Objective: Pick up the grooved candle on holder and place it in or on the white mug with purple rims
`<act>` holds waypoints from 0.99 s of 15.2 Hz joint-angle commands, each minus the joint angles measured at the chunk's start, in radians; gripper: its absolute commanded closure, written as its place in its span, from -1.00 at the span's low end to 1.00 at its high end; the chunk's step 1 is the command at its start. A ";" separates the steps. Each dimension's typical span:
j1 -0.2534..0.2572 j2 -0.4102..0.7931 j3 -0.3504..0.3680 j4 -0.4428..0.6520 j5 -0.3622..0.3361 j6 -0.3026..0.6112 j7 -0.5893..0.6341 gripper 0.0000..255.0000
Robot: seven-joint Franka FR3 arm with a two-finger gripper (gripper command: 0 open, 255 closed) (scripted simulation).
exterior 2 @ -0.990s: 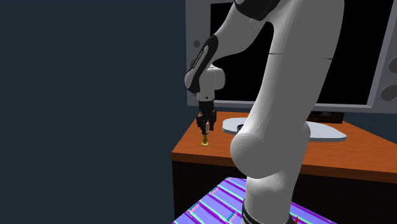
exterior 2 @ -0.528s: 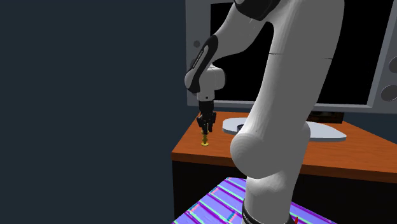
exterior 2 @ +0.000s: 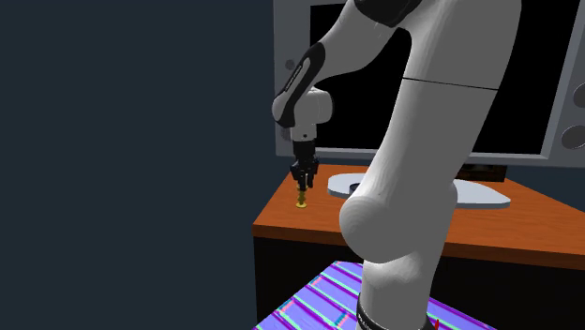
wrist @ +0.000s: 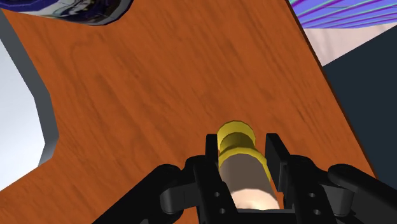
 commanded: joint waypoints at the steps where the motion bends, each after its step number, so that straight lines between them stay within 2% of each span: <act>1: 0.000 -0.014 0.003 0.015 -0.002 -0.029 0.002 1.00; 15: 0.001 -0.093 0.024 0.137 -0.011 -0.228 0.007 1.00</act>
